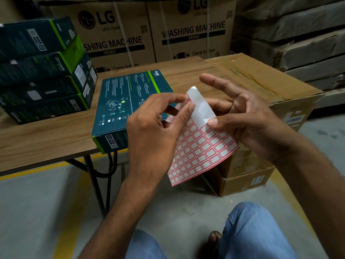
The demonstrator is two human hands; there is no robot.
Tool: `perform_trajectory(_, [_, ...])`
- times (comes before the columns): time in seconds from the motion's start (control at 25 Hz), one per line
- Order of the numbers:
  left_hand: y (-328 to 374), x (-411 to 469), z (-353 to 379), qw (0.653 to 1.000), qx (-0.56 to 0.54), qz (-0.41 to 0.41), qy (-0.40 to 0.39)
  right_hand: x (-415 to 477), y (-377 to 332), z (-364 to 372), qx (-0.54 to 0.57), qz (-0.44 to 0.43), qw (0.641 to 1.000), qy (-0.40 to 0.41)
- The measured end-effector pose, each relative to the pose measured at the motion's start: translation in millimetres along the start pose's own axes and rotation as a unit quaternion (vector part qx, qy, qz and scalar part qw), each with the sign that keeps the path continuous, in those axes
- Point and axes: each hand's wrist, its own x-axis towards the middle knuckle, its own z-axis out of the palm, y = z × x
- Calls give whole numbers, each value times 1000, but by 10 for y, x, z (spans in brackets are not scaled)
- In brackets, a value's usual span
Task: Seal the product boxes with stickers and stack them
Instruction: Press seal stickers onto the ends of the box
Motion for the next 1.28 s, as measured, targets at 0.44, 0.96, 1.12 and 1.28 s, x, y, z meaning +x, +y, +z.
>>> perform_trajectory(0.44, [-50,96,-45,972,-175,-150,-45,22,95,-1,-257,-80,955,123])
perform_trajectory(0.96, [-80,55,-124,967,-180,-148,-105,74,67,41,-214,-63,971,83])
perform_trajectory(1.12, [-88,97,-133,967,-174,-157,-99,92,81,65,-212,-53,974,64])
perform_trajectory(1.28, [-48,113,-138,948,-207,-217,-104,93,63,72,-221,-41,972,63])
